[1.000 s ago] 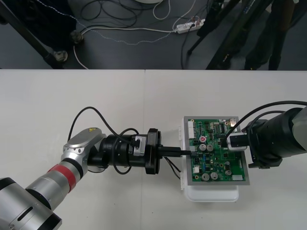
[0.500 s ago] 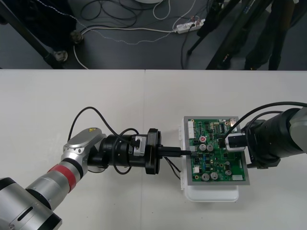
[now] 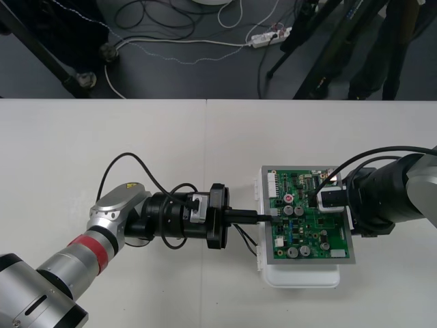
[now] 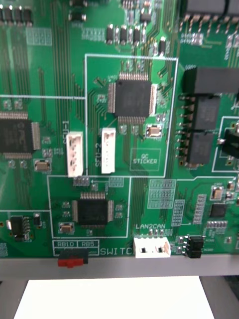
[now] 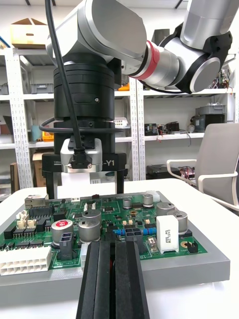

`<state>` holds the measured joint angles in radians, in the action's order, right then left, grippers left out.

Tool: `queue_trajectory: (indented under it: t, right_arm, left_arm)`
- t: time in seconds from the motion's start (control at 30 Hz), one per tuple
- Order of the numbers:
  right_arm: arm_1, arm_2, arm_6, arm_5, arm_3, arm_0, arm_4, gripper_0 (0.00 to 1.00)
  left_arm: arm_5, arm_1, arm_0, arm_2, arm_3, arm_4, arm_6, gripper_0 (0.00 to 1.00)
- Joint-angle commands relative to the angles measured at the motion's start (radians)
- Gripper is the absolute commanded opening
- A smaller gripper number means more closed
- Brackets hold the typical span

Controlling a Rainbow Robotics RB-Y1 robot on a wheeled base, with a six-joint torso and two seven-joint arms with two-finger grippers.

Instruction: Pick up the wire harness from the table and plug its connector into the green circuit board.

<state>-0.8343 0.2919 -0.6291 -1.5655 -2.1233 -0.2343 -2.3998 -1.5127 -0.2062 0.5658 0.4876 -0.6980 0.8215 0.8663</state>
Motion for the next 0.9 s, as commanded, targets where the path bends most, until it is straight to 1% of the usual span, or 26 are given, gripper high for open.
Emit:
queue_trajectory:
  t: [0.03,0.37,0.9]
  right_arm:
    - [0.009,0.009,-0.075,-0.005,-0.050,0.004,-0.024,1.00]
    - [0.012,0.009,-0.087,-0.005,-0.072,0.023,-0.042,1.00]
    - [0.027,0.009,-0.106,-0.005,-0.090,0.069,-0.081,1.00]
  left_arm:
    - [-0.009,0.008,-0.001,0.028,-0.008,-0.010,-0.026,0.00]
    - [0.002,-0.016,-0.007,0.028,-0.008,-0.012,-0.026,0.00]
    - [0.043,-0.018,-0.017,0.028,-0.008,-0.001,-0.027,0.00]
